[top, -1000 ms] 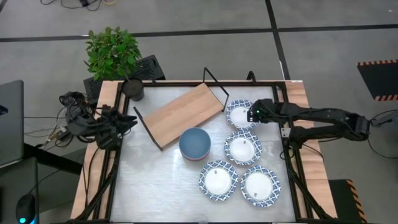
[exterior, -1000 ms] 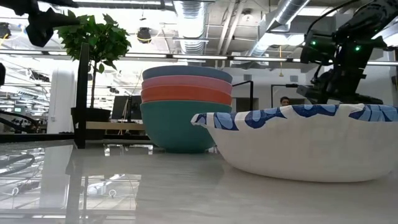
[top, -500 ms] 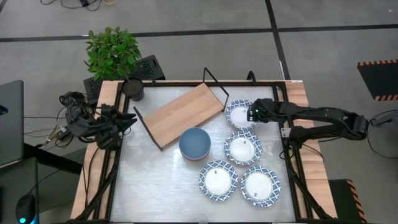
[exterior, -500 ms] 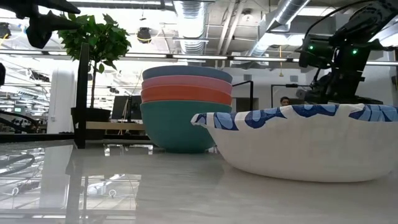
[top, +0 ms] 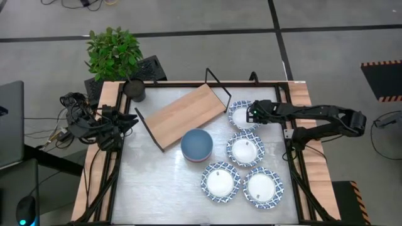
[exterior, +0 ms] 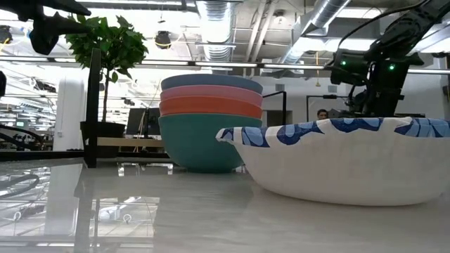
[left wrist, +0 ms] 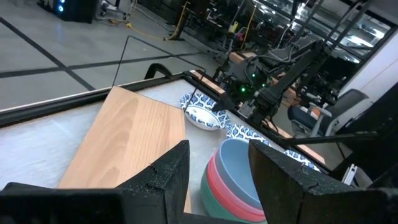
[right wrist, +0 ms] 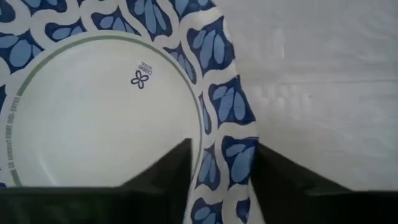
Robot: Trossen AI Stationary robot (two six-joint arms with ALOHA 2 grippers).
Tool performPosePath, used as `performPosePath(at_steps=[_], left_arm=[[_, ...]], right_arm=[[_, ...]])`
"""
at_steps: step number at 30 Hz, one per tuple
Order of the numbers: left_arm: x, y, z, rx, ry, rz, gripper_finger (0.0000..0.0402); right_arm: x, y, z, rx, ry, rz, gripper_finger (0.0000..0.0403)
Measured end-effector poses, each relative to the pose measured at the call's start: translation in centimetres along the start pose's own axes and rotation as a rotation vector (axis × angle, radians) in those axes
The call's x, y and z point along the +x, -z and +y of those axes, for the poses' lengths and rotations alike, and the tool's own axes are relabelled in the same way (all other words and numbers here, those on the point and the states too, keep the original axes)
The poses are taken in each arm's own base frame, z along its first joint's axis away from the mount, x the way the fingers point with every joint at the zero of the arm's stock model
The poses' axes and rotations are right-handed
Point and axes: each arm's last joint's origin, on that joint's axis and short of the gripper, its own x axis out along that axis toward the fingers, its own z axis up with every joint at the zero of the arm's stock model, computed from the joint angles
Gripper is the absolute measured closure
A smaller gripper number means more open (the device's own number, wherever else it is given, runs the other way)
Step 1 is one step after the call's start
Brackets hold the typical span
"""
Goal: Place and stack bowls onto a shelf
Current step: Put the white blue patterned bowl on the shelf
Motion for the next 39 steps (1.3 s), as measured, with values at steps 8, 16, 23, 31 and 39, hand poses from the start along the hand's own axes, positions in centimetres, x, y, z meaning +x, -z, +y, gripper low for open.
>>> performPosePath(at_steps=[8, 16, 23, 31, 39], left_arm=[[0.0, 0.0, 0.0, 0.005, 0.0, 0.001, 0.0251], [0.0, 0.0, 0.0, 0.008, 0.0, 0.001, 0.0251], [0.0, 0.1, 0.1, 0.029, -0.007, 0.006, 0.0251], [0.0, 0.1, 0.1, 0.029, -0.007, 0.005, 0.0251], [0.0, 0.1, 0.2, 0.043, -0.023, -0.008, 0.0251]], right_arm=[[-0.1, -0.1, 0.1, 0.0, -0.014, -0.01, 0.0383], [-1.0, -0.5, 0.0, 0.072, -0.047, -0.078, 0.0379], [-3.2, -1.9, -1.0, 0.201, -0.111, -0.253, 0.0383], [-7.2, -4.0, -1.6, 0.36, -0.271, -0.624, 0.0383], [-12.2, -5.8, 0.8, 0.257, -0.732, -0.902, 0.0382]])
